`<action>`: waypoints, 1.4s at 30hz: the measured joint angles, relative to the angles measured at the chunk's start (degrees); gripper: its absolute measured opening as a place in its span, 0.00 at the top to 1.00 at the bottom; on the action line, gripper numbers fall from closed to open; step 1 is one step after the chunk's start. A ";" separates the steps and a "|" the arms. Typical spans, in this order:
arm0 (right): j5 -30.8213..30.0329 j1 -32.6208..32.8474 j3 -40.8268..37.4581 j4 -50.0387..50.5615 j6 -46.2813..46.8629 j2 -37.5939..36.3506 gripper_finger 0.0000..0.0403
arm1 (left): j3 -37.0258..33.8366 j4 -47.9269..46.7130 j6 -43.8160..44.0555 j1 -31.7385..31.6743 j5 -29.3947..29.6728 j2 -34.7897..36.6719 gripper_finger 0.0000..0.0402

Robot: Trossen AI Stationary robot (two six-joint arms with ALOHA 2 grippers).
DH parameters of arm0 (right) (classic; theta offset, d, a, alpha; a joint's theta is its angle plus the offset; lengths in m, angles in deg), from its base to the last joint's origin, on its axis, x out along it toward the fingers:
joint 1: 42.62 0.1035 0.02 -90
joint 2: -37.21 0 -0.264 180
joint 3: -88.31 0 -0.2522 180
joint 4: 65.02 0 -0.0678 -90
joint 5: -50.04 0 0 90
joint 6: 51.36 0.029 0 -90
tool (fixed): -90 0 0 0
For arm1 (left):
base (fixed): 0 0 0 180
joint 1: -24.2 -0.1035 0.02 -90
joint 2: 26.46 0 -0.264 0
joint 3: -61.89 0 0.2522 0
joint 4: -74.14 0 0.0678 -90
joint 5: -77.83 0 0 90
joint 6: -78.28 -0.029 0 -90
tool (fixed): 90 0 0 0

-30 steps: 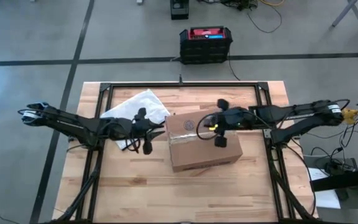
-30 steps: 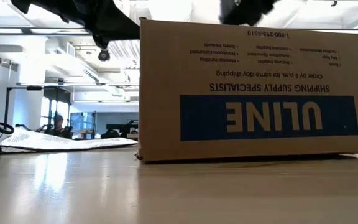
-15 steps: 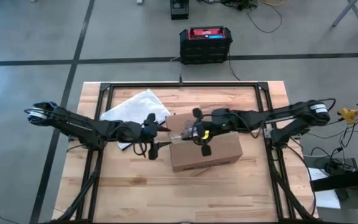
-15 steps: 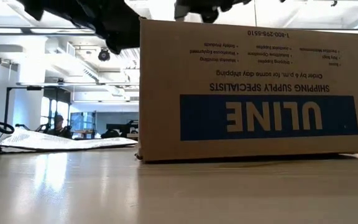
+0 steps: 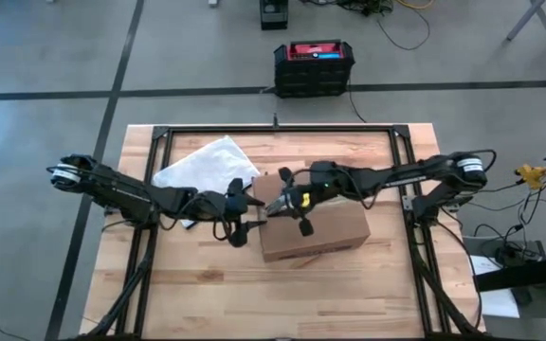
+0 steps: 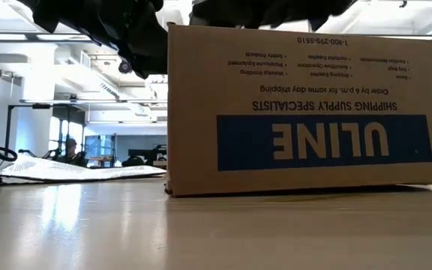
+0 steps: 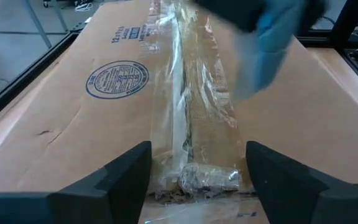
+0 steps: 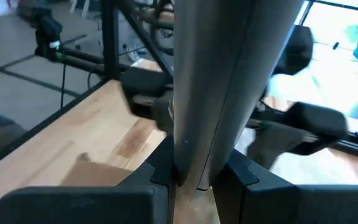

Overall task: Unpack boxes
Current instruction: Open the cardboard box using knife

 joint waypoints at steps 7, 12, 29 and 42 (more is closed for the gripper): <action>5.63 -2.30 0.00 -7.23 2.41 4.71 0.88 | 0.05 -1.42 0.98 0.27 0.02 0.02 0.42; 5.44 -2.49 0.00 -8.89 2.10 6.76 0.88 | 0.04 -1.61 0.98 0.33 0.01 0.02 0.43; 5.01 -3.04 -0.02 -7.19 3.08 6.67 0.88 | -0.06 -2.03 1.87 0.40 -0.02 0.00 0.44; 3.34 -2.76 -0.24 -5.40 3.89 6.43 0.88 | -0.11 -2.20 1.93 0.40 -0.02 -0.02 0.44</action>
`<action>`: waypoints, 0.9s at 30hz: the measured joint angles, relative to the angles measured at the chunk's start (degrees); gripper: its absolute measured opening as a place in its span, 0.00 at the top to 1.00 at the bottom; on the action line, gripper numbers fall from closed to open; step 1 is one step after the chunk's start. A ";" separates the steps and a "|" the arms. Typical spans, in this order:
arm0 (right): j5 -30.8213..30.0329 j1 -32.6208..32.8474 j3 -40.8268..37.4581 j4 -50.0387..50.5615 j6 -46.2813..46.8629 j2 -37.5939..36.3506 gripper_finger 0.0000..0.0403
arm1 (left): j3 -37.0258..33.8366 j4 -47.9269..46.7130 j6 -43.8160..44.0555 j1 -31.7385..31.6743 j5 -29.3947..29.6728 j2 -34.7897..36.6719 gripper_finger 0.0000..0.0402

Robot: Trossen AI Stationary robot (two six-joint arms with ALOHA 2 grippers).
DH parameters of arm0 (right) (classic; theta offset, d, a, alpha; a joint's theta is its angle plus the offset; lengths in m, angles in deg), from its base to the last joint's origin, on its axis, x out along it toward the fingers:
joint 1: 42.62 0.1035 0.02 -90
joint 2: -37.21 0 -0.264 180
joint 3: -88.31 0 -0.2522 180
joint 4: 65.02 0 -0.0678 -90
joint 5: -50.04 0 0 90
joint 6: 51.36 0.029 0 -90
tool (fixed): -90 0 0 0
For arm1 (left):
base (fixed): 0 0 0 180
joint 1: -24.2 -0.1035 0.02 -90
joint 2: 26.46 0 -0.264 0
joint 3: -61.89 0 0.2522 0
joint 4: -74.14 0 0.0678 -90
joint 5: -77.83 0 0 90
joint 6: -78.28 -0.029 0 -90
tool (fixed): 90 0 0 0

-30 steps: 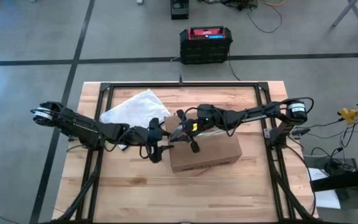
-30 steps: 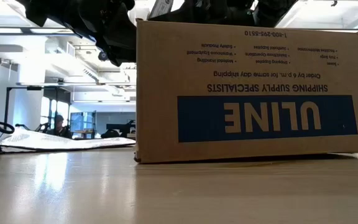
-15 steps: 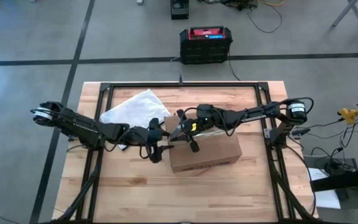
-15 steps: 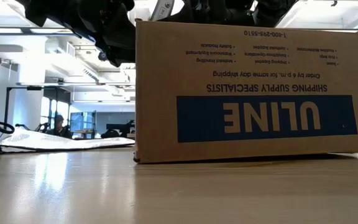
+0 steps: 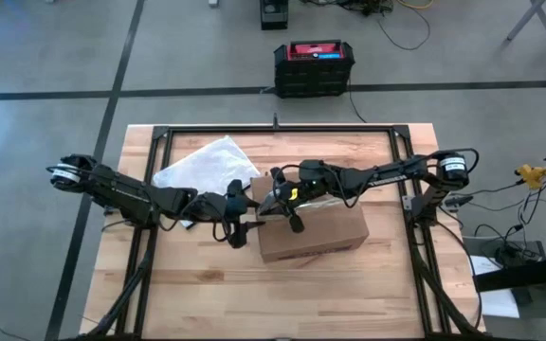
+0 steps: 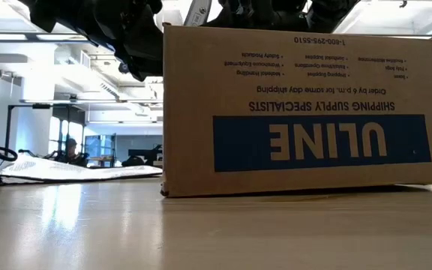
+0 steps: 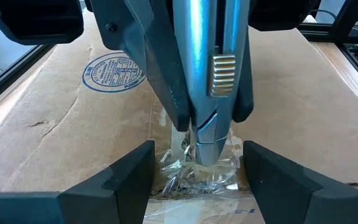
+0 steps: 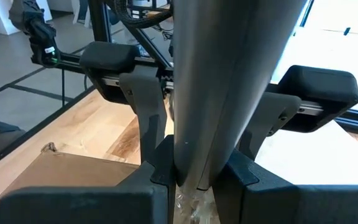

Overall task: Unpack boxes
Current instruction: Open the cardboard box using knife

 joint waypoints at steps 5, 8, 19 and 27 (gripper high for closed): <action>-1.16 0.02 -0.40 1.72 -0.11 -0.79 0.88 | 0.04 -0.59 0.52 0.00 -0.02 0.00 0.43; -2.66 0.09 -0.93 3.15 -0.56 -1.86 0.88 | 0.03 -0.70 0.77 0.00 0.00 0.00 0.42; -6.34 0.26 -4.85 7.74 0.61 -7.81 0.88 | 0.00 -1.14 1.10 0.00 0.51 0.02 0.44; -9.89 1.31 -8.15 7.95 1.51 -11.37 0.88 | -0.02 -1.49 1.83 0.00 1.46 0.00 0.42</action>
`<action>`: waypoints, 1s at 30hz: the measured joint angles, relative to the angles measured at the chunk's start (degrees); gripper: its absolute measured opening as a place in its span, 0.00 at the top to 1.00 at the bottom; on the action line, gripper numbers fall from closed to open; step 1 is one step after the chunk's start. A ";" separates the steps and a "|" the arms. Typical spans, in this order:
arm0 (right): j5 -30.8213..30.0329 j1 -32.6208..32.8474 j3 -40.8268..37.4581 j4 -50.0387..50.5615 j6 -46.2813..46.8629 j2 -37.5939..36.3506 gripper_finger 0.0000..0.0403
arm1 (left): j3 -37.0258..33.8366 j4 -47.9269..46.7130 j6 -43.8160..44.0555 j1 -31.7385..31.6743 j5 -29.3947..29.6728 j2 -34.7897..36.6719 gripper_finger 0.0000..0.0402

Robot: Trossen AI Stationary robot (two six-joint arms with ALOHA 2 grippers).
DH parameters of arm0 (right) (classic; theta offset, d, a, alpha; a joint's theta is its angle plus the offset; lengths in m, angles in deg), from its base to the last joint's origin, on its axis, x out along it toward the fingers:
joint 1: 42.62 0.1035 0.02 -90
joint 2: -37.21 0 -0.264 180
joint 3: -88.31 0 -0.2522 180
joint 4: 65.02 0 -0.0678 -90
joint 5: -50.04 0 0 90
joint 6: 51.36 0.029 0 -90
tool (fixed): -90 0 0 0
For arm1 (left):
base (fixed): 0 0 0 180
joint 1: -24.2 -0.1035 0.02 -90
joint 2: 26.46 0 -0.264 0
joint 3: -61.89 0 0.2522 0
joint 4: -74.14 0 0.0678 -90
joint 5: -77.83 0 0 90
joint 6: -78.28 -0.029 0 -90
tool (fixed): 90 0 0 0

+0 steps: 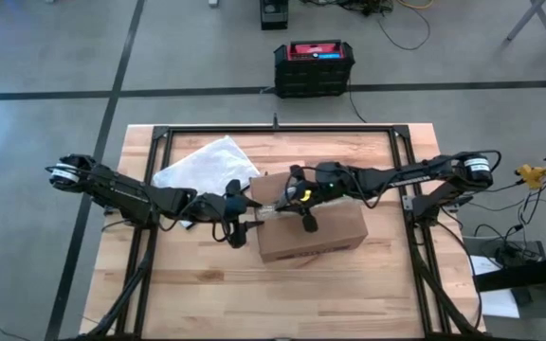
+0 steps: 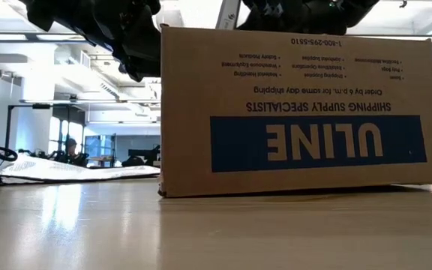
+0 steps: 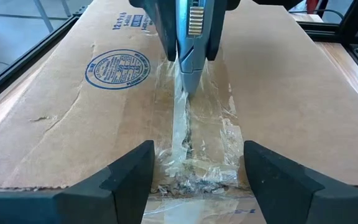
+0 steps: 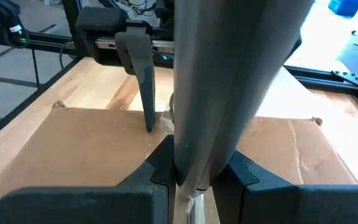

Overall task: Unpack boxes
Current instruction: Open the cardboard box using knife

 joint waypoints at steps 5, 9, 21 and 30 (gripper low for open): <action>-2.08 0.36 -2.00 -0.19 1.06 -1.42 0.88 | 0.00 0.00 0.07 0.00 0.00 0.00 0.44; -2.23 0.35 -3.11 0.50 2.12 -2.81 0.88 | 0.00 -0.17 0.17 0.00 0.04 -0.02 0.44; -6.69 1.64 -3.43 8.22 2.56 -7.03 0.88 | -0.02 -0.55 0.63 0.00 0.09 -0.02 0.43; -9.50 2.60 -3.53 13.60 4.04 -9.81 0.88 | -0.02 -0.94 0.66 0.02 0.07 -0.02 0.43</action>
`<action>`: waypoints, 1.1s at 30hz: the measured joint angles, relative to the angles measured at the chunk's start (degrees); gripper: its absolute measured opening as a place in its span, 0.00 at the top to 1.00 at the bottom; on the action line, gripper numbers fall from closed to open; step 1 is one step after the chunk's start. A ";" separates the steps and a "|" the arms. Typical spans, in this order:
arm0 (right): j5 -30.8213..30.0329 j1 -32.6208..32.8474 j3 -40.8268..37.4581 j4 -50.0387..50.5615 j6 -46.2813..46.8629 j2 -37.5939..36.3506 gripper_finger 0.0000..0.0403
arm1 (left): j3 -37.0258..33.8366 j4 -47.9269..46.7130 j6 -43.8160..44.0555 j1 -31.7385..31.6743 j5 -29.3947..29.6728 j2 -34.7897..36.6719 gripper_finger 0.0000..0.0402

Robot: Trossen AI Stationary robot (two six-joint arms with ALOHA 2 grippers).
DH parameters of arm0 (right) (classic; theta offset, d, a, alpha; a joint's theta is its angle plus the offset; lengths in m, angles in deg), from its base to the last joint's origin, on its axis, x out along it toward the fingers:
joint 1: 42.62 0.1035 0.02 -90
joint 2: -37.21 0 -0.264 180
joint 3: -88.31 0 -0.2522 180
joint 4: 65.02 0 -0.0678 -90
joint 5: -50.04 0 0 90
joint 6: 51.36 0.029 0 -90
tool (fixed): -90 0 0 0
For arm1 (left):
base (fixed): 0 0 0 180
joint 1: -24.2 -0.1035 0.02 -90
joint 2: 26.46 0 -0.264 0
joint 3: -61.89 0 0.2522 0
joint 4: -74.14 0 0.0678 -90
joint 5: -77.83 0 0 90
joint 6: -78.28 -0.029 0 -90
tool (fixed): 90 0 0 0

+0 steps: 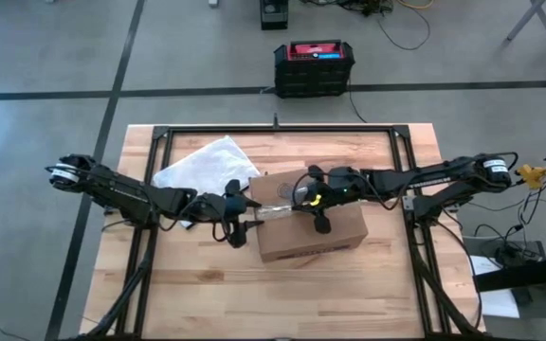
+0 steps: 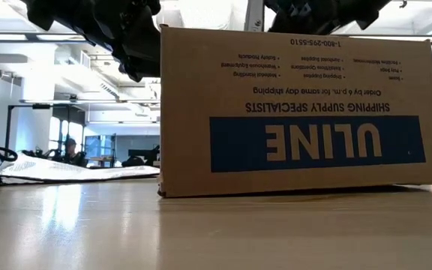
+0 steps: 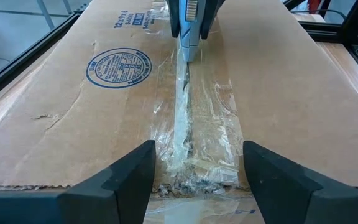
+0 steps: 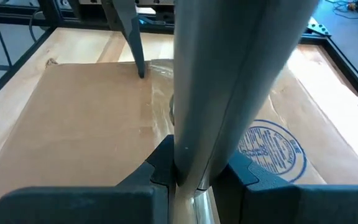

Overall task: Unpack boxes
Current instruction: Open the cardboard box using knife

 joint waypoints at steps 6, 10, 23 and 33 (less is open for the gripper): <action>-0.25 -0.02 -0.04 4.72 0.62 -2.82 0.88 | 0.00 -0.07 0.00 0.15 -0.02 0.00 0.42; -0.36 -0.02 -0.11 7.18 1.49 -4.78 0.88 | 0.02 -0.17 0.00 0.15 0.00 0.00 0.44; -1.36 0.07 -3.02 12.39 4.51 -10.76 0.88 | 0.15 0.11 0.00 0.54 0.00 -0.02 0.43; -1.41 0.03 -4.28 13.07 4.55 -13.42 0.88 | 0.45 -0.51 -1.24 0.63 -0.02 0.91 0.45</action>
